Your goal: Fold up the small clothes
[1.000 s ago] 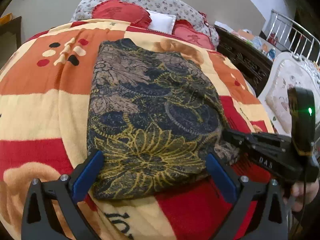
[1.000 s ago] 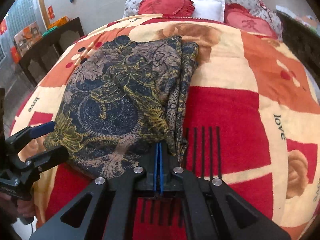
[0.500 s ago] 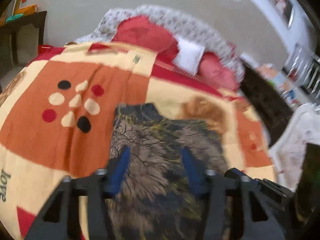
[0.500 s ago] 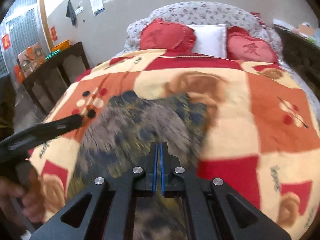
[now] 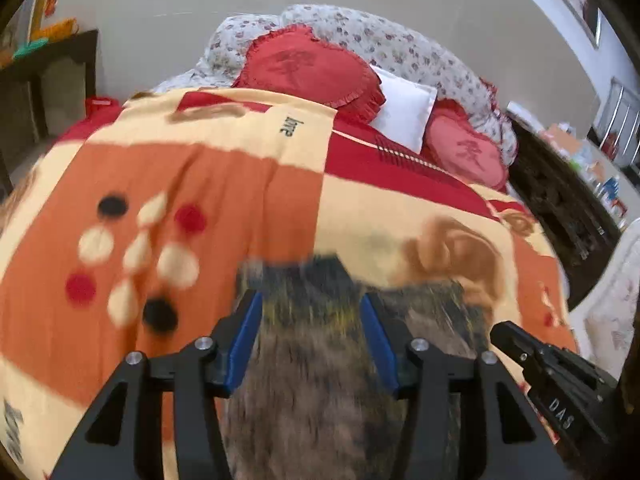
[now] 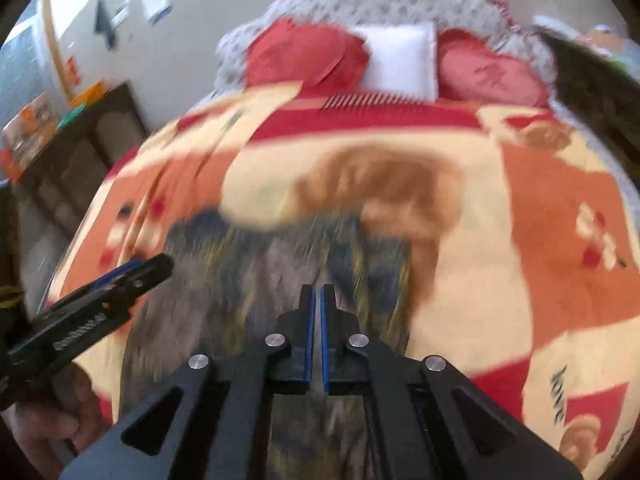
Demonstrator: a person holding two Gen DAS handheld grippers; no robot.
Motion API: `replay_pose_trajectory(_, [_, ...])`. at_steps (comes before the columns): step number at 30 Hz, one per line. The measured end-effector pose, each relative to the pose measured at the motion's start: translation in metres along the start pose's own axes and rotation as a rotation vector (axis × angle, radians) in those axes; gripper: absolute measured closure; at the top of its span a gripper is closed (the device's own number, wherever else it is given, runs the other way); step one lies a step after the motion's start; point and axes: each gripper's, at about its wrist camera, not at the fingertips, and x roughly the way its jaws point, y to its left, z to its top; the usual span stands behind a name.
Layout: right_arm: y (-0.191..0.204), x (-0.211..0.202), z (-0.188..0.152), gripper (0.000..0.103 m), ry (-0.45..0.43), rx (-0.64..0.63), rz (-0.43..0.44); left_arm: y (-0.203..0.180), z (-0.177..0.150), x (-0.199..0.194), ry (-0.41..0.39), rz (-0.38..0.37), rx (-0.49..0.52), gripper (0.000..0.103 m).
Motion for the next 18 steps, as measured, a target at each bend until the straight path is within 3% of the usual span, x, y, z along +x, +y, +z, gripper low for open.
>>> replay_pose_trajectory(3, [0.002,0.035,0.007,0.101,0.008,-0.012,-0.044,-0.003,0.000,0.035,0.049,0.031,0.025,0.049])
replay_pose_trajectory(5, [-0.003,0.064,-0.007,0.101,0.067,-0.031,-0.091,0.001,-0.016,0.058,0.081,0.038,0.031,0.046])
replay_pose_trajectory(6, [-0.009,0.074,-0.016,0.101,0.061,-0.026,-0.071,0.004,-0.021,0.062,0.075,0.021,0.023,0.043])
replay_pose_trajectory(11, [-0.012,0.068,-0.021,0.101,0.030,-0.032,-0.065,-0.010,-0.019,0.076,0.083,0.072,0.088,0.031])
replay_pose_trajectory(18, [-0.006,0.063,-0.027,0.101,0.021,-0.050,-0.085,-0.014,-0.020,0.078,0.082,0.087,0.102,0.030])
